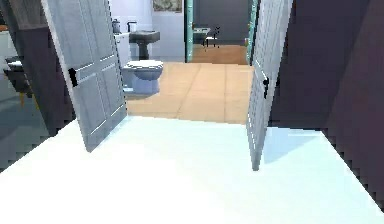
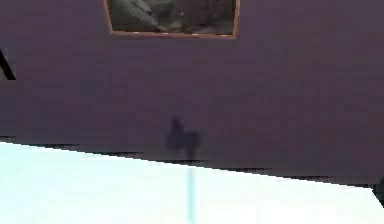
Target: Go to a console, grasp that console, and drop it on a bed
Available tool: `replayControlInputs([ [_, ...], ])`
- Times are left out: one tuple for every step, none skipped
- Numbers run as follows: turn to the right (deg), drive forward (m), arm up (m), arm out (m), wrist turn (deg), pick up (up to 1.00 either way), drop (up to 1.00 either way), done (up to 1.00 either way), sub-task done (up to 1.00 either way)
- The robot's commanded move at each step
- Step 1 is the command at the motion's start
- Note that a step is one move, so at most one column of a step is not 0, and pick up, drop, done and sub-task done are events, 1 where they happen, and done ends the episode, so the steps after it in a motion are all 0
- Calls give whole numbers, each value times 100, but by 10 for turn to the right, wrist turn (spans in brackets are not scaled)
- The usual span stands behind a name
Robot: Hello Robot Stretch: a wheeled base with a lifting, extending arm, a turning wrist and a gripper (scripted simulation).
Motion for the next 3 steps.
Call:
replayControlInputs([
  [0, 100, 0, 0, 0, 0, 0, 0, 0],
  [0, 45, 0, 0, 0, 0, 0, 0, 0],
  [60, 0, 0, 0, 0, 0, 0, 0, 0],
])
